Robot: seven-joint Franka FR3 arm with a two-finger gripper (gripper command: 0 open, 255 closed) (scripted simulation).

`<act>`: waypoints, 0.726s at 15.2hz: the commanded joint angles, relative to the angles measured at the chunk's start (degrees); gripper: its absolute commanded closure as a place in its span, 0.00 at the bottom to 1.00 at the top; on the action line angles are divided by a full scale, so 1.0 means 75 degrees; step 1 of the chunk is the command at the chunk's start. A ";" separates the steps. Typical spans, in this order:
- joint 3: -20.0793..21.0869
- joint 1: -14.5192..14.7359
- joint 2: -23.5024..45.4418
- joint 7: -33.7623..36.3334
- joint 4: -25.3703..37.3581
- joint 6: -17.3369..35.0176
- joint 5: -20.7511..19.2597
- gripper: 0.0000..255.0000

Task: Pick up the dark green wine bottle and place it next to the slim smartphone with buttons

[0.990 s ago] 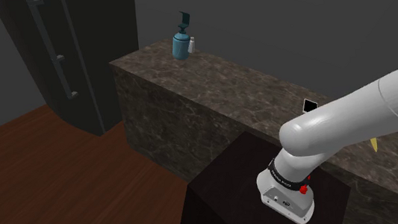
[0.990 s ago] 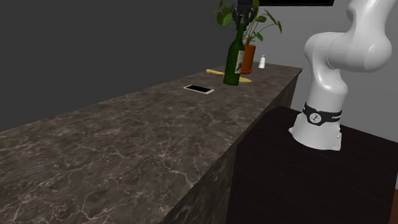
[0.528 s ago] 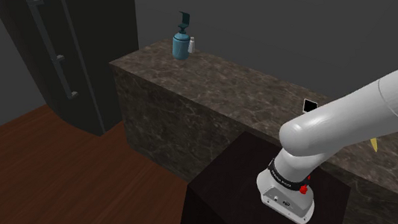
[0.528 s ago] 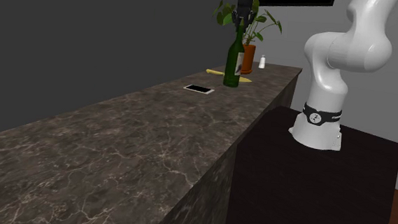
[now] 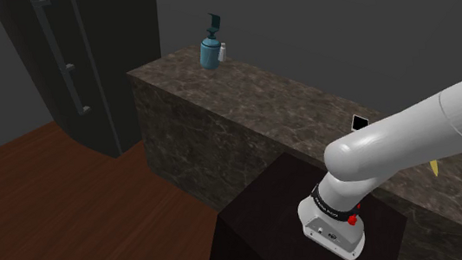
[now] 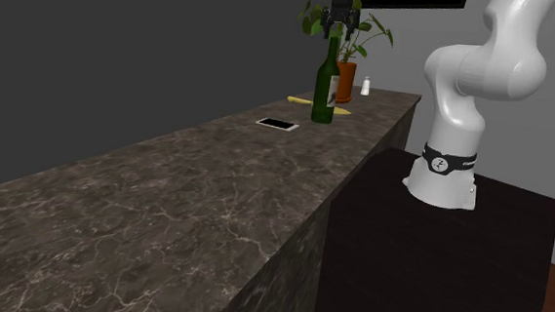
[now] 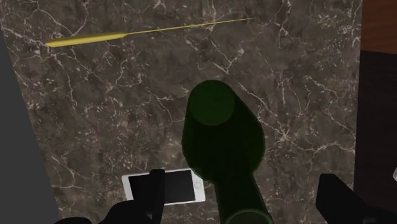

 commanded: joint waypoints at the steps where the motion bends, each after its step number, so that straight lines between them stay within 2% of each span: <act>1: 0.0065 0.0038 0.0050 -0.0048 0.0388 -0.0368 0.0079 0.00; 3: 0.0115 0.0092 0.0124 -0.0117 0.0867 -0.0804 0.0171 0.00; 11: 0.0116 0.0090 0.0126 -0.0119 0.0867 -0.0803 0.0174 0.00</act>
